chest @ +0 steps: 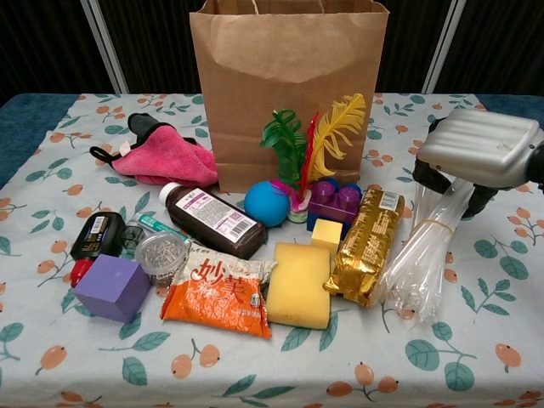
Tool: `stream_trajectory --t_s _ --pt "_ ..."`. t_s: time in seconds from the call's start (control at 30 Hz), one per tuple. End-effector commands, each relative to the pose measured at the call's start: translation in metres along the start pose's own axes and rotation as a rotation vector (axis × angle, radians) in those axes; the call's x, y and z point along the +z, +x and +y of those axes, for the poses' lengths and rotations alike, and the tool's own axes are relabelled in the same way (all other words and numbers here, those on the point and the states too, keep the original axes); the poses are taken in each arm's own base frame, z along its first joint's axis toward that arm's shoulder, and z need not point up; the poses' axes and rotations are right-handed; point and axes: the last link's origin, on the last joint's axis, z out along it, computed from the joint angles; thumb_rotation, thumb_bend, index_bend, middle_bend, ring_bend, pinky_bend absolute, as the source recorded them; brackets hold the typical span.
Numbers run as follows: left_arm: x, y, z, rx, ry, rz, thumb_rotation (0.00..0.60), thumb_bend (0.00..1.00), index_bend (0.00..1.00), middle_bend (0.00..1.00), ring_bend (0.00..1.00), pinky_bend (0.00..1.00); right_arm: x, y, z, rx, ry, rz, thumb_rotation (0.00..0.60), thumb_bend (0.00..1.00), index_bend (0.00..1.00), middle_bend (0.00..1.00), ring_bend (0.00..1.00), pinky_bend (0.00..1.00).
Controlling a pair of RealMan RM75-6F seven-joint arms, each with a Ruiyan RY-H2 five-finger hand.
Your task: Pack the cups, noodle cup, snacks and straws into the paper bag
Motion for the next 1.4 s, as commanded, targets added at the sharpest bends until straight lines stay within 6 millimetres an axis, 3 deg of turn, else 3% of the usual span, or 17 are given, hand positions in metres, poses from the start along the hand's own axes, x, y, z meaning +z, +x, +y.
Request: stream_trajectory --t_s 0.03,0.13,0.47,0.6,0.73,0.87,1.1,1.4 --pt "0.0 0.001 0.002 -0.003 -0.007 0.002 0.6 0.1 0.18 0.22 0.15 0.21 -0.012 0.021 0.011 0.022 -0.027 0.075 0.6 0.16 0.85 0.68 0.59 0.34" --pt "0.0 0.001 0.005 -0.008 -0.016 0.003 0.6 0.1 0.18 0.22 0.15 0.21 -0.026 0.046 0.028 0.04 -0.071 0.145 0.6 0.16 0.85 0.68 0.58 0.34" --pt "0.004 0.003 0.015 -0.03 -0.049 0.014 0.6 0.1 0.18 0.22 0.15 0.21 -0.082 0.167 0.101 -0.003 -0.322 0.439 0.6 0.16 0.85 0.68 0.58 0.34" --pt "0.006 0.006 0.015 -0.038 -0.057 0.018 0.6 0.1 0.18 0.22 0.15 0.21 -0.083 0.203 0.124 -0.077 -0.449 0.515 0.6 0.16 0.85 0.68 0.58 0.34" --pt "0.01 0.01 0.016 -0.04 -0.072 0.017 0.6 0.1 0.18 0.22 0.15 0.21 -0.069 0.231 0.136 -0.221 -0.542 0.532 0.6 0.16 0.85 0.68 0.58 0.34" --pt "0.012 0.012 0.016 -0.05 -0.075 0.017 0.6 0.1 0.18 0.22 0.15 0.21 -0.051 0.244 0.137 -0.361 -0.598 0.511 0.6 0.16 0.85 0.68 0.58 0.32" --pt "0.015 0.011 0.013 -0.069 -0.071 0.015 0.6 0.1 0.18 0.22 0.15 0.21 -0.015 0.25 0.132 -0.559 -0.682 0.39 0.6 0.17 0.85 0.68 0.58 0.31" --pt "0.018 0.016 0.003 -0.106 -0.059 0.033 0.6 0.1 0.18 0.22 0.15 0.21 0.029 0.24 0.089 -0.624 -0.684 0.386 0.6 0.17 0.85 0.68 0.58 0.29"
